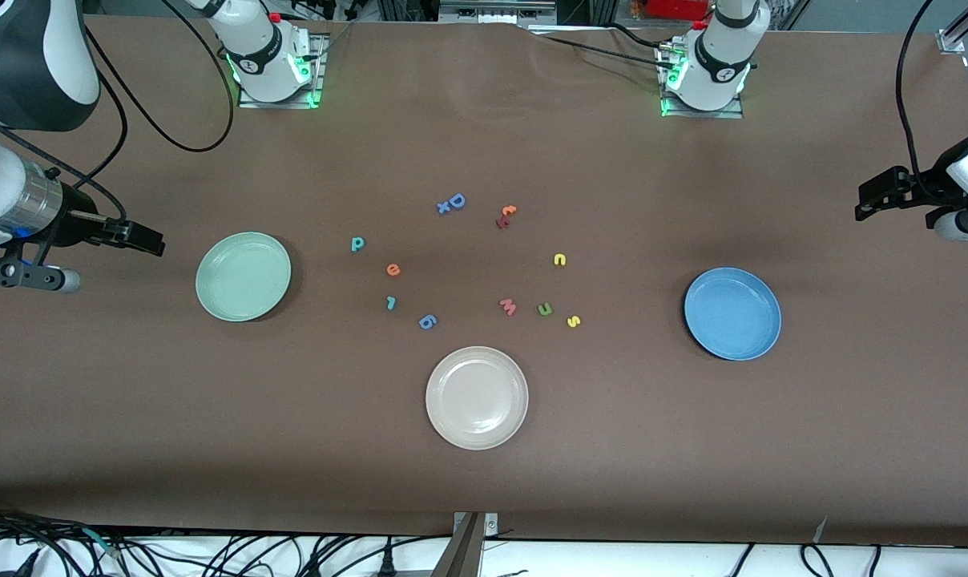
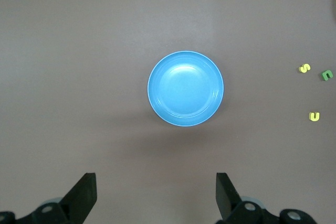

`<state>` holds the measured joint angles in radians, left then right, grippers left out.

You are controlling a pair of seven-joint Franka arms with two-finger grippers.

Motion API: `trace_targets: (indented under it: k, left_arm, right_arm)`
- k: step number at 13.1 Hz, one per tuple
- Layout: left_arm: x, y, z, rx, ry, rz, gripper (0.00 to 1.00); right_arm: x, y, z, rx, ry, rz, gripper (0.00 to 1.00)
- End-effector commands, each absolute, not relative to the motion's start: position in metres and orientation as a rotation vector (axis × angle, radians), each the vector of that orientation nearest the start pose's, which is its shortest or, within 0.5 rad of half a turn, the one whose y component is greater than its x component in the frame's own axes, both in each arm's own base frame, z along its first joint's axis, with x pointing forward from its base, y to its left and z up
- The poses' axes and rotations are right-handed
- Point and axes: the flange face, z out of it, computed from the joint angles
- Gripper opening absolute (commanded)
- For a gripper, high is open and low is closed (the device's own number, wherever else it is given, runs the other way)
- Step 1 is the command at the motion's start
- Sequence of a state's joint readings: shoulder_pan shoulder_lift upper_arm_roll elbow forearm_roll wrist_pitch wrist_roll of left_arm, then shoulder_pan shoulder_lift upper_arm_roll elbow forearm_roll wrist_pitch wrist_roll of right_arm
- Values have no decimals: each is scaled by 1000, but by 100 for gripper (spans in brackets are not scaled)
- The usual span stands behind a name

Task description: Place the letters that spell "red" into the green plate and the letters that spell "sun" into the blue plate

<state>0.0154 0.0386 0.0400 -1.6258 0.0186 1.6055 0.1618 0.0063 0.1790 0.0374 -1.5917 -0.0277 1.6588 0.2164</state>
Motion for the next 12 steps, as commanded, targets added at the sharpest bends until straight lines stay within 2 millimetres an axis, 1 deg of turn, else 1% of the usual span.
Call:
trace_targets:
  k: [1, 5, 7, 10, 11, 12]
  left_arm:
    - [562, 33, 581, -3156, 195, 98, 100]
    - [562, 33, 581, -3156, 195, 98, 100]
    - [562, 33, 581, -3156, 195, 98, 100]
    - [562, 33, 581, -3156, 195, 101, 100]
    - [562, 33, 581, -3156, 195, 101, 100]
    - [562, 33, 581, -3156, 195, 101, 100]
  right_arm:
    - [603, 25, 518, -3152, 299, 187, 100]
    - [602, 25, 517, -3152, 301, 194, 100]
    - [601, 30, 517, -3150, 340, 196, 100]
    - [600, 51, 514, -3153, 365, 206, 100]
    - [600, 63, 512, -3151, 414, 209, 100]
    - [599, 79, 510, -3152, 436, 209, 100]
